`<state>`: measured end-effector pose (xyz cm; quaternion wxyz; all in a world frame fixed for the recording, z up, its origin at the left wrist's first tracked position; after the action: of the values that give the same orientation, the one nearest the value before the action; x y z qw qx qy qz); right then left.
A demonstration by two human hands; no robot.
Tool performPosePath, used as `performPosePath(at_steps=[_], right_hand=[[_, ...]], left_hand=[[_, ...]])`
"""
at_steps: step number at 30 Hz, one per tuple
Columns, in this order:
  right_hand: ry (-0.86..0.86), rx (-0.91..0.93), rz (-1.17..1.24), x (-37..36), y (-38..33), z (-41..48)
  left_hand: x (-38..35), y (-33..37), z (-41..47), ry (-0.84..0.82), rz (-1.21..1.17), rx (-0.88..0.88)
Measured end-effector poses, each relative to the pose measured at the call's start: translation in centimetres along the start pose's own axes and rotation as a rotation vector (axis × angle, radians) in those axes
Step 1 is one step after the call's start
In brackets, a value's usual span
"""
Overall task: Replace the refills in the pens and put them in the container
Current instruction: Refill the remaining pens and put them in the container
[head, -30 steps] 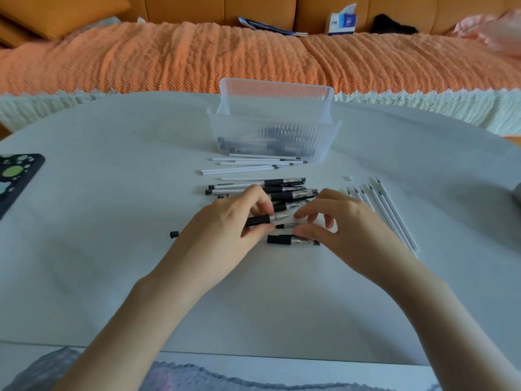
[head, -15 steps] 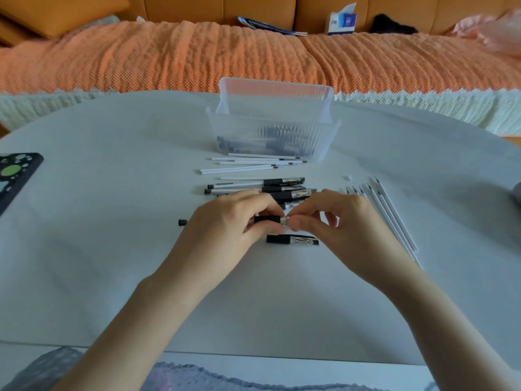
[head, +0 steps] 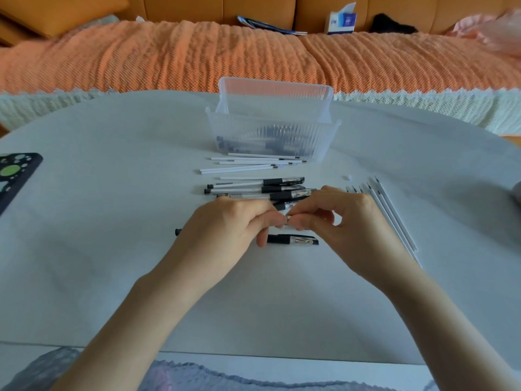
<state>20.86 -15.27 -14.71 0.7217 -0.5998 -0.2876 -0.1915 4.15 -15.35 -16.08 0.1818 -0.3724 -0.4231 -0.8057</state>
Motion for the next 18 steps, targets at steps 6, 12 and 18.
performPosePath(at_steps=[6,12,18], right_hand=[[0.05,-0.009,-0.001,-0.03,0.31,0.07],[0.055,0.002,-0.037,0.3,0.44,0.12],[0.063,-0.011,-0.012,0.38,0.71,0.35]], left_hand=[[0.15,0.45,-0.02,0.039,0.012,-0.052],[0.52,0.27,-0.07,0.084,0.086,-0.067],[0.5,0.24,-0.05,0.102,0.052,-0.053]])
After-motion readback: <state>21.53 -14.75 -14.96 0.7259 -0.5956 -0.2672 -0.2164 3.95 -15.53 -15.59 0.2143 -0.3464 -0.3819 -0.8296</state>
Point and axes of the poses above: each hand's wrist, its own z-axis towards the middle knuckle, its own x-axis out of the back of the hand, y = z × x, the point moved 3 cm from there along z, towards the middle knuckle, and after that the axes turned 11 degrees about -x, right-handed, at the moved point
